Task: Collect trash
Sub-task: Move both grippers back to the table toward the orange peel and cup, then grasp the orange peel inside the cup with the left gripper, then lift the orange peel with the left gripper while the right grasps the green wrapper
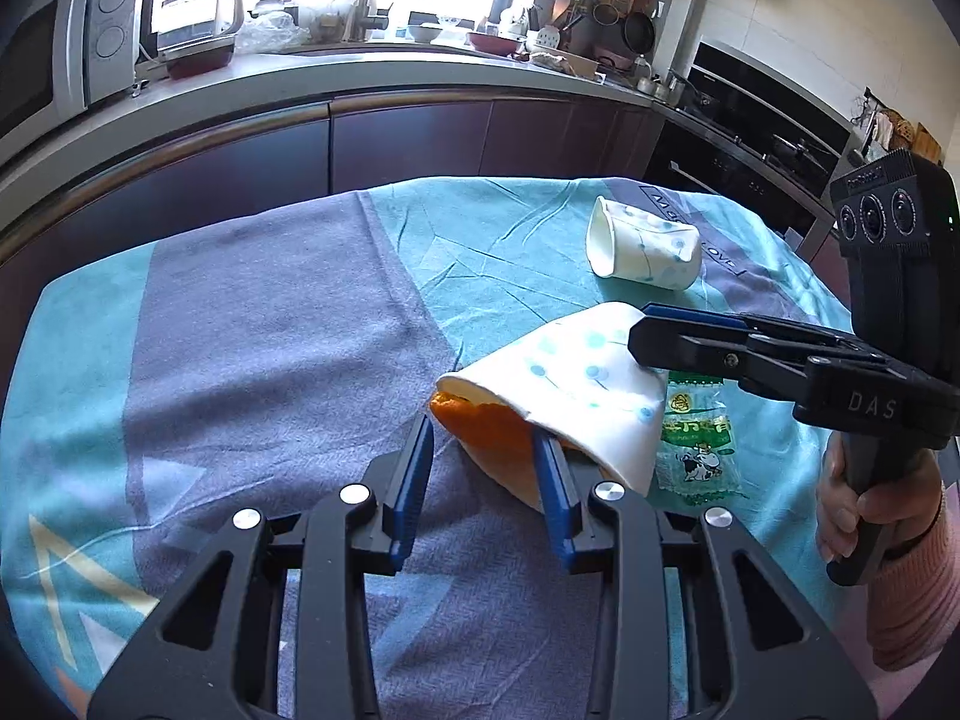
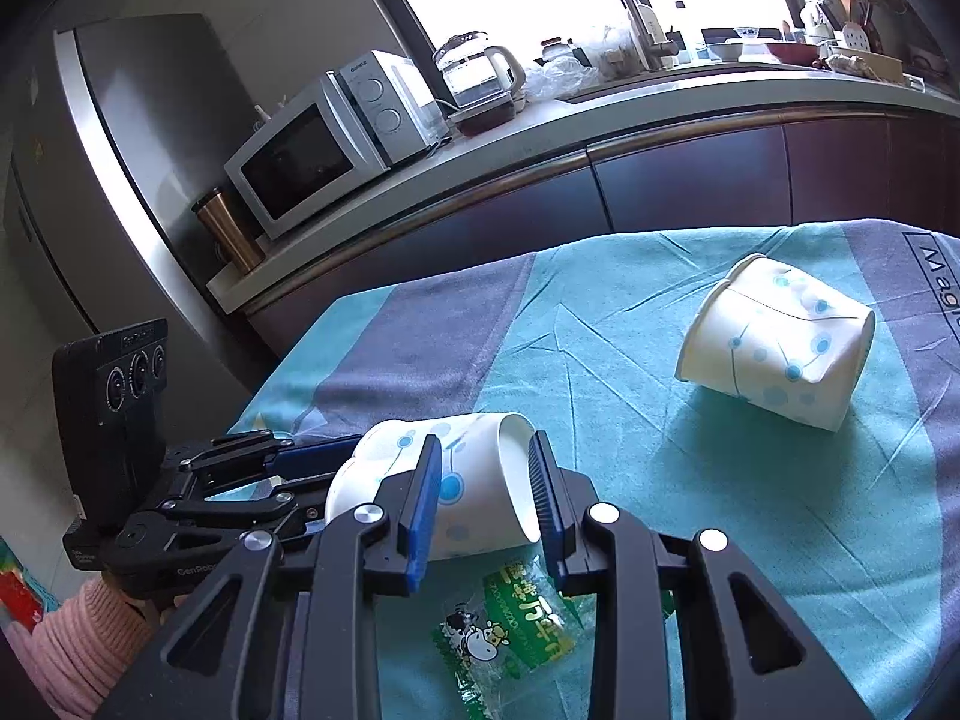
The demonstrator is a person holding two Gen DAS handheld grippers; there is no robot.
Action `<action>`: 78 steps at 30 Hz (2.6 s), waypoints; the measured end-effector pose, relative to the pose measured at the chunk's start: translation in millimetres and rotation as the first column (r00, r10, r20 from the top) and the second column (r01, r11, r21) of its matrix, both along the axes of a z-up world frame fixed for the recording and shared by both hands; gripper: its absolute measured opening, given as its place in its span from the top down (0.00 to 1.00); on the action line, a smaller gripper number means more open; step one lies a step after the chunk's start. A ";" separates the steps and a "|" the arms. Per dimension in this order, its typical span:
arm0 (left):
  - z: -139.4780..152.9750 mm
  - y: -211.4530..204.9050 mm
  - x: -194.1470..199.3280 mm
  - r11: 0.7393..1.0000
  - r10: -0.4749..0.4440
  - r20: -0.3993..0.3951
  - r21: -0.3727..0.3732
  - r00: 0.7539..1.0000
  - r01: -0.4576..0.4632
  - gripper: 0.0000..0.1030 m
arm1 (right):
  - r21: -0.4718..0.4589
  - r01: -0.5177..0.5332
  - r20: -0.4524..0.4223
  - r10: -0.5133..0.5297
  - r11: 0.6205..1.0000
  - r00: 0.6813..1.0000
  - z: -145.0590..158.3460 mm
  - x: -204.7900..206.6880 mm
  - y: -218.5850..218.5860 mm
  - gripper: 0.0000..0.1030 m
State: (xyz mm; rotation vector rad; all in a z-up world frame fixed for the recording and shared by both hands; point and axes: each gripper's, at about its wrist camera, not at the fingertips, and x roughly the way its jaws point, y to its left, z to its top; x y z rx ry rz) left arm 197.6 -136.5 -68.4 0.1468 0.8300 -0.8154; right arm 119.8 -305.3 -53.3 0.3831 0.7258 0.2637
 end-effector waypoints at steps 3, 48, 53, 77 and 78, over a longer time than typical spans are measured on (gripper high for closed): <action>-0.8 -5.1 -3.4 0.999 -0.036 0.009 0.002 0.999 0.036 0.69 | 0.004 -0.013 -0.004 0.013 1.000 1.000 -2.1 1.4 0.1 0.73; -2.1 17.4 -23.0 0.997 0.053 0.045 0.062 0.998 -0.056 0.75 | -0.236 -0.023 0.148 0.060 0.972 0.987 37.1 -15.5 39.5 0.95; -9.2 2.0 -9.9 0.996 0.037 0.000 0.087 0.999 -0.037 0.75 | -0.191 -0.011 0.145 0.040 0.981 0.989 33.5 -11.7 28.7 0.95; 10.7 91.4 -58.6 0.971 0.238 0.010 -0.021 0.971 -0.237 0.93 | 0.071 0.116 0.005 -0.117 0.991 0.993 -1.4 -38.6 -49.0 0.57; 10.9 94.9 -61.4 0.970 0.241 0.007 -0.027 0.971 -0.241 0.93 | 0.074 0.116 -0.013 -0.116 0.990 0.993 -5.9 -41.5 -50.8 0.57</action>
